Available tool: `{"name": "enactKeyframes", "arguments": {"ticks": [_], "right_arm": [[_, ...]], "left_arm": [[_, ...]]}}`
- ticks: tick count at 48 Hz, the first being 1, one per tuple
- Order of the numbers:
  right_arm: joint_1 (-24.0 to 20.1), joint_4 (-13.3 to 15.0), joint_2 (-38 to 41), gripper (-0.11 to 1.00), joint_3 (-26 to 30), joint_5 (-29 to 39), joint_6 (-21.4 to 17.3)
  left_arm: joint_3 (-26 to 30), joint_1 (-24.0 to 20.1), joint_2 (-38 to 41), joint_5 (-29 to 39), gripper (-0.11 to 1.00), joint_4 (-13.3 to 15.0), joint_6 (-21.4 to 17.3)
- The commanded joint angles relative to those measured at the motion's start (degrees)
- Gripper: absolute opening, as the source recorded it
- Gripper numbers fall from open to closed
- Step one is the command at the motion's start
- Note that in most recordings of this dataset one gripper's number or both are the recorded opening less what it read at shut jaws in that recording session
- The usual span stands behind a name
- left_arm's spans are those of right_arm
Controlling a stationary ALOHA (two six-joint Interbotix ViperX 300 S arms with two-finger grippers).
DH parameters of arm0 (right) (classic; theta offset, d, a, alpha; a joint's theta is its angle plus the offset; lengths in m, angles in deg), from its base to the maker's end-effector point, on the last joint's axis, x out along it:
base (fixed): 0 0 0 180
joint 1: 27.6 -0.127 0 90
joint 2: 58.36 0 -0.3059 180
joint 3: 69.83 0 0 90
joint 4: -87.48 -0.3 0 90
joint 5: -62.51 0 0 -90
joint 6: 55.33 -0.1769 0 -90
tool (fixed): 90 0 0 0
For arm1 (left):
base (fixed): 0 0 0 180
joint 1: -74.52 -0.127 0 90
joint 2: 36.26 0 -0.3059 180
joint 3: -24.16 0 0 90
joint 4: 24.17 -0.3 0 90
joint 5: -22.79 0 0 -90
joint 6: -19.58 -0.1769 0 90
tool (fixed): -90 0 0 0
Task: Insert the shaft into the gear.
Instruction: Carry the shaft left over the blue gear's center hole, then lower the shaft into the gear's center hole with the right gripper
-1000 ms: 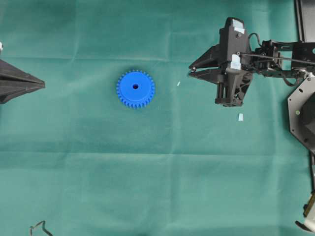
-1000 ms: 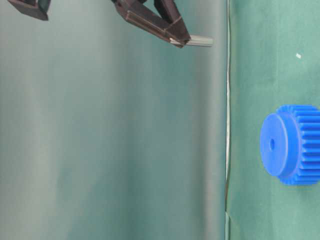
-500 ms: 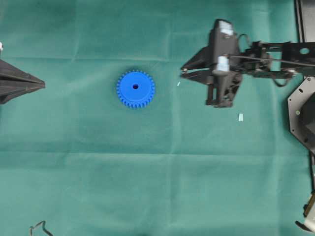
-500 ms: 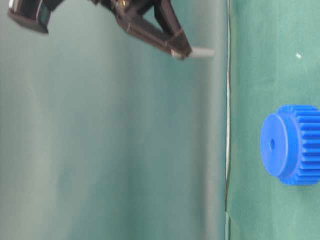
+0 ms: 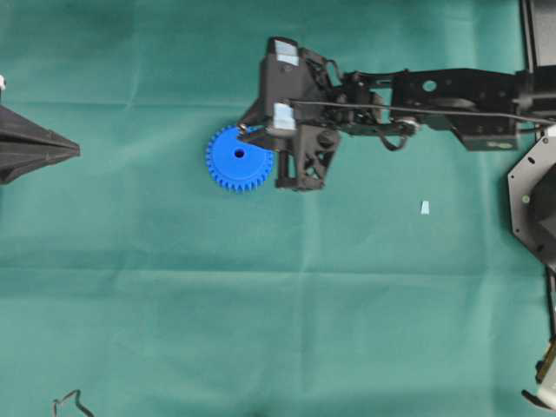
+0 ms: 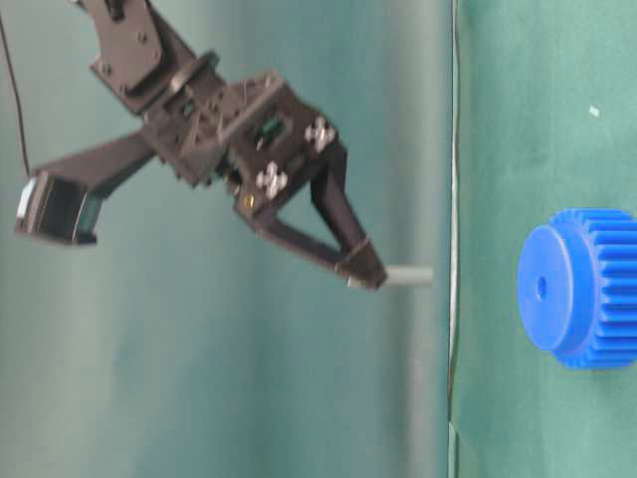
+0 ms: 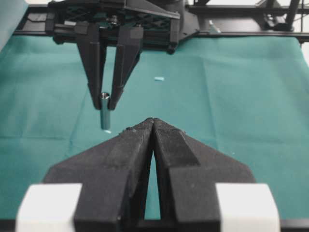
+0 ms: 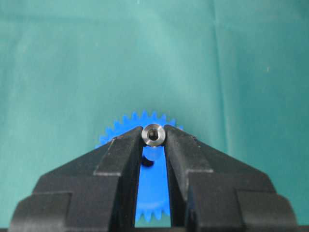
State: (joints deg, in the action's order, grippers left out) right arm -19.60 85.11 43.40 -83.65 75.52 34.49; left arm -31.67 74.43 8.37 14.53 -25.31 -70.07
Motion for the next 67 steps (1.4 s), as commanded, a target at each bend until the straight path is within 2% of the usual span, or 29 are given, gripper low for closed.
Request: {"name": "enactKeyframes", "arguments": {"ticks": [1,24,41,67], "right_arm": [[-0.18,0.00,-0.09,0.17,2.55,0.00,0.00],[-0.18,0.00,1.85,0.17,1.41,-1.76,-0.09],[-0.18,0.09,7.65,0.17,-0.88,-7.82,-0.26],[0.09,0.00,9.67,0.17,-3.08,-11.87,-0.35]], "left_arm": [[1.41,0.00,0.44,-0.26,0.00,-0.18,-0.09],[1.41,0.00,0.44,-0.26,0.00,-0.18,-0.09],[1.41,-0.09,0.53,-0.26,0.00,-0.18,-0.09],[1.41,0.00,0.62,-0.26,0.00,-0.18,-0.09]]}}
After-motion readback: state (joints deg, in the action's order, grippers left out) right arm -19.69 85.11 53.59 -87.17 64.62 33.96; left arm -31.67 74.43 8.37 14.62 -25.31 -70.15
